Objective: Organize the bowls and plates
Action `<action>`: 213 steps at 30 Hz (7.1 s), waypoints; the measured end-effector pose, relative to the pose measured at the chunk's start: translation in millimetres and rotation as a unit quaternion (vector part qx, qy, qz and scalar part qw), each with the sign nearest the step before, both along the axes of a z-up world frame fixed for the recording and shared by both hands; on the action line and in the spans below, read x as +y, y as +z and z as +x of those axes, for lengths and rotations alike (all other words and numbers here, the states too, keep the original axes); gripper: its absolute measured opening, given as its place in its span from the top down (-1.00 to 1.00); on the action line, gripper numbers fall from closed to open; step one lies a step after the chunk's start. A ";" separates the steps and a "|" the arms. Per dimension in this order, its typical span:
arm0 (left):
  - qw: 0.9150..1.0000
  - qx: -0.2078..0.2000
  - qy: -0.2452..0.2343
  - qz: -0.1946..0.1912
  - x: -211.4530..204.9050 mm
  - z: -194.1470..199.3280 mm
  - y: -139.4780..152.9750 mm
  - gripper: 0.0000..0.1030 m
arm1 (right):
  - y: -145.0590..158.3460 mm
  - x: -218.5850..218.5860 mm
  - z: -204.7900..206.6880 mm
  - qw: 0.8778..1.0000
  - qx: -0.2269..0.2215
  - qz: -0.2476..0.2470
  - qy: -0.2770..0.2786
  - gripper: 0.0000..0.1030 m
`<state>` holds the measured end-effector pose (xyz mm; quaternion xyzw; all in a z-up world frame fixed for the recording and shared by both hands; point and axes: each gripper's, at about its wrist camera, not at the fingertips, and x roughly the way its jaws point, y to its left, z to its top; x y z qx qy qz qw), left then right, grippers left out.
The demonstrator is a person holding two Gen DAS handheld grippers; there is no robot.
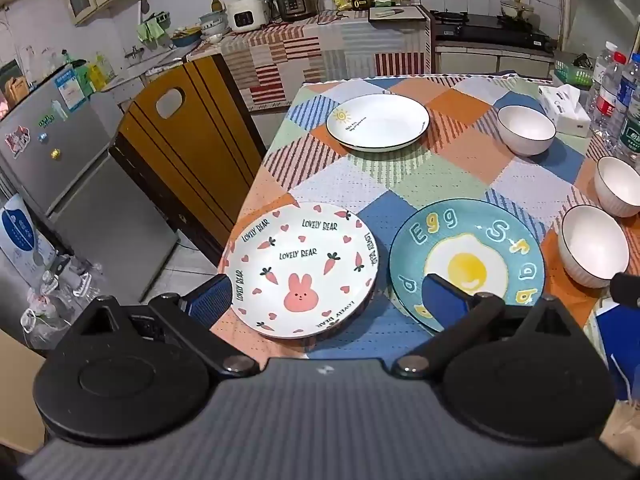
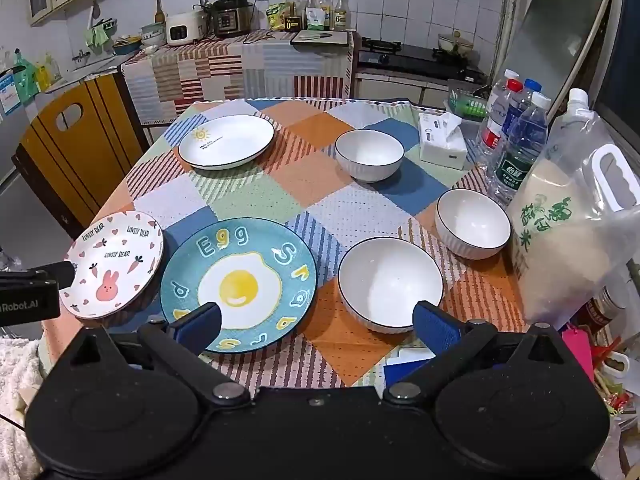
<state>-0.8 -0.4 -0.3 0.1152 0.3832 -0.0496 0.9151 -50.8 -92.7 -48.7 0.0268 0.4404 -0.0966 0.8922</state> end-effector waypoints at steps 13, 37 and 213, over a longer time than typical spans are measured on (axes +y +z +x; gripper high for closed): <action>1.000 0.010 0.002 -0.006 3.9 0.9 0.8 -0.99 | -2.5 -1.5 -0.8 1.000 -0.006 0.004 0.003 -1.00; 0.999 -0.020 -0.003 -0.047 18.3 -6.4 3.8 -0.99 | -4.0 -1.7 -5.2 0.999 -0.033 0.000 -0.005 -1.00; 0.974 0.154 -0.161 -0.036 129.2 174.3 -90.8 -0.23 | -105.0 87.9 167.8 0.945 0.026 0.134 0.297 -0.37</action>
